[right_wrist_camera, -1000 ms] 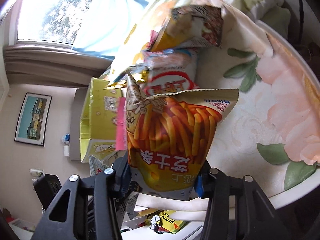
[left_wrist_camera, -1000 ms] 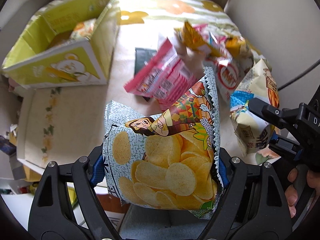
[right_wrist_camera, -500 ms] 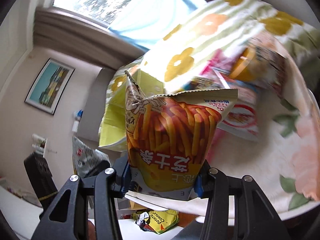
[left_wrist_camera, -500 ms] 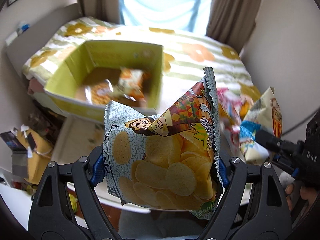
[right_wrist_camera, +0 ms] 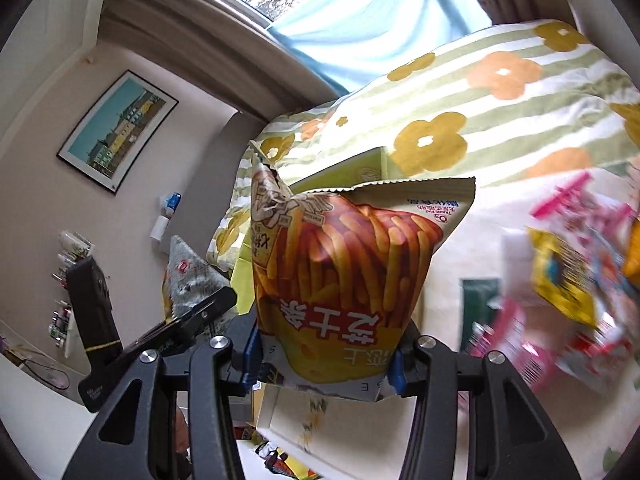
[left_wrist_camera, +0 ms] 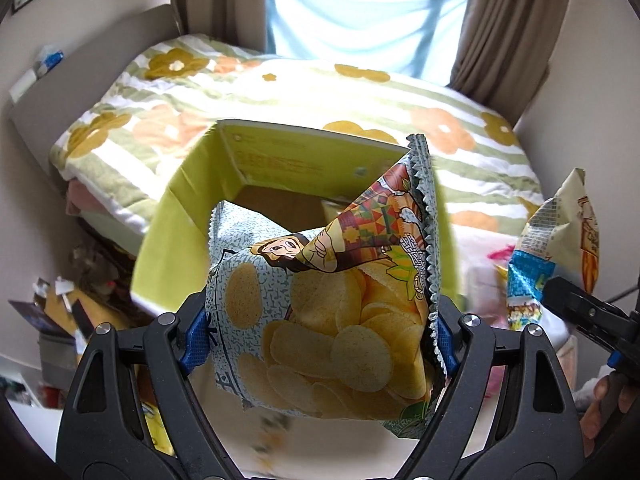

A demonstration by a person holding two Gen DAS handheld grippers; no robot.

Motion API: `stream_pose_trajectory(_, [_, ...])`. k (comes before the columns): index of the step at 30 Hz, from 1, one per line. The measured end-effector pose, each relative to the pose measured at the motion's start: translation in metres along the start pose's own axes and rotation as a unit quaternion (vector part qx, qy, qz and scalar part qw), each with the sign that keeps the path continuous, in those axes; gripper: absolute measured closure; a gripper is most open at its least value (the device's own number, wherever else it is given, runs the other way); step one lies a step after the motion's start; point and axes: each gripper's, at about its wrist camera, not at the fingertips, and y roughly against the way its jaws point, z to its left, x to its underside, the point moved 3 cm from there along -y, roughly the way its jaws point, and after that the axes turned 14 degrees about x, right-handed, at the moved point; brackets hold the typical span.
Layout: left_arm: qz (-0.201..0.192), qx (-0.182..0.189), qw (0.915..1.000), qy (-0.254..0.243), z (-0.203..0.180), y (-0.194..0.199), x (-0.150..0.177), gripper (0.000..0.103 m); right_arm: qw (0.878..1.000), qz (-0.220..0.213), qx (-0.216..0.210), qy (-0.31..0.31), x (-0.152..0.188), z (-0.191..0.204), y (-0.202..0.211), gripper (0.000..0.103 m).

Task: Organize snacks
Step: 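Carry both bags over the box and release them inside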

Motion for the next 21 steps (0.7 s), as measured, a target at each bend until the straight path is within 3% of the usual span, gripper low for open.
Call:
stream_pose_trajectory(9, [0.059,0.015,0.9981,-0.011,0.072,-0.071,-0.047,0.021,0.998,0.018,0.064,0.015,-0.017,0.045,-0.072,0.058])
stream_pose_trajectory(13, [0.080,0.027,0.9960,-0.031,0.078,-0.098,-0.056,0.014,0.994,0.020,0.100,0.029,-0.017,0.053,-0.087,0.058])
stream_pose_trajectory(15, [0.082,0.018,0.9954,-0.046,0.080,-0.107,-0.062,0.000,0.993,0.025,0.114,0.033,-0.015,0.052,-0.093,0.058])
stream_pose_trajectory(21, [0.080,0.032,0.9951,-0.049,0.083,-0.108,-0.064,0.000,0.988,0.049,0.138,0.049,-0.009,0.051,-0.104,0.058])
